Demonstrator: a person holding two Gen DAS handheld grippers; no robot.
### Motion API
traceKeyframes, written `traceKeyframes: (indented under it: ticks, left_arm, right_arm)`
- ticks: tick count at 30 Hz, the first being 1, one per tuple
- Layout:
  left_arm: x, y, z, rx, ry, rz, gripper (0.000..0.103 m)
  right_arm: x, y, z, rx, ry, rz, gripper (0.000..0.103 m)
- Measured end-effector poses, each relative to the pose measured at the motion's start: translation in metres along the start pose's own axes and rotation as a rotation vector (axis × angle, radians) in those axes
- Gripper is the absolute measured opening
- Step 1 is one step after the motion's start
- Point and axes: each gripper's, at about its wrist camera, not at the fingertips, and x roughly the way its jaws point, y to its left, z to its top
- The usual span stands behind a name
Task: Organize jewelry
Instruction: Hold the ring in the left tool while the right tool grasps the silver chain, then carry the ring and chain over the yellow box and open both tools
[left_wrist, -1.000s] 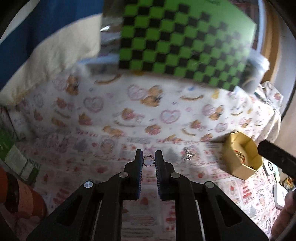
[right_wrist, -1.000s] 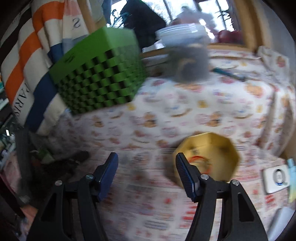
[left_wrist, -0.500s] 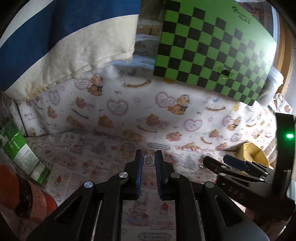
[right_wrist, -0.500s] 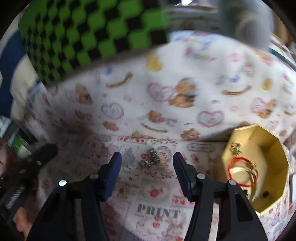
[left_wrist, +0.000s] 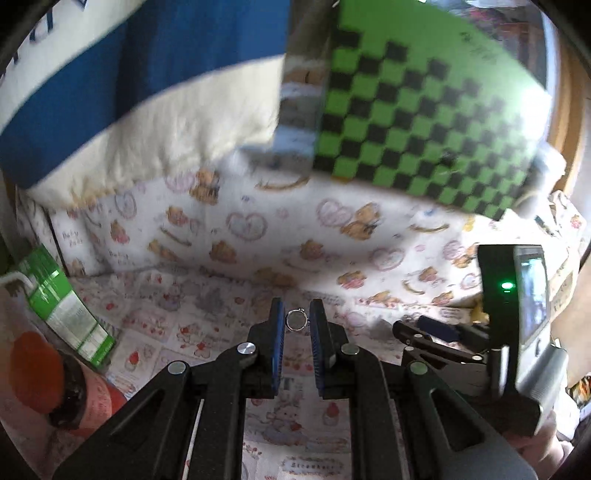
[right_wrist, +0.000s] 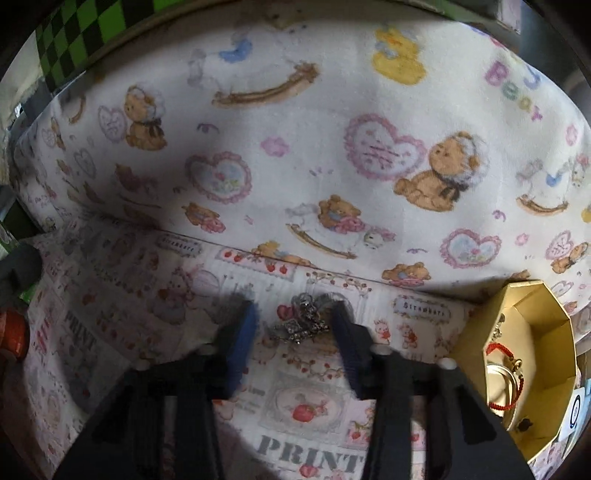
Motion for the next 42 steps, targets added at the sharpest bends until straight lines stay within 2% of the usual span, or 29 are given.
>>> traceKeyframes:
  ticks: [1, 3, 7, 12, 15, 22, 24, 34, 42]
  left_arm:
    - [-0.004, -0.003, 0.0, 0.007, -0.003, -0.001, 0.012]
    - [-0.013, -0.006, 0.001, 0.003, -0.007, -0.005, 0.012]
    - [-0.038, -0.014, 0.003, 0.027, -0.08, -0.02, 0.012]
    - [-0.05, -0.015, 0.004, 0.027, -0.117, -0.027, 0.012]
    - [-0.054, -0.015, 0.004, 0.029, -0.129, -0.023, 0.012]
    - [-0.058, -0.022, 0.0, 0.043, -0.147, -0.033, 0.012]
    - [-0.056, -0.024, -0.002, 0.05, -0.14, -0.018, 0.012]
    - [-0.052, -0.032, -0.007, 0.076, -0.13, -0.042, 0.012]
    - [-0.052, -0.046, -0.012, 0.118, -0.129, -0.095, 0.012]
  right_arm:
    - [-0.001, 0.0, -0.001, -0.002, -0.001, 0.003, 0.01]
    - [-0.004, -0.002, -0.006, -0.003, -0.006, 0.01, 0.008]
    - [-0.023, -0.007, -0.015, 0.009, -0.025, 0.055, 0.005]
    - [-0.067, -0.014, -0.032, 0.014, -0.114, 0.117, 0.005]
    - [-0.1, -0.026, -0.048, 0.04, -0.196, 0.185, 0.005]
    - [-0.145, -0.063, -0.072, 0.071, -0.307, 0.241, 0.005]
    - [-0.15, -0.074, -0.074, 0.094, -0.328, 0.253, 0.005]
    - [-0.162, -0.105, -0.079, 0.162, -0.39, 0.269, 0.005]
    - [-0.17, -0.124, -0.078, 0.215, -0.418, 0.274, 0.005]
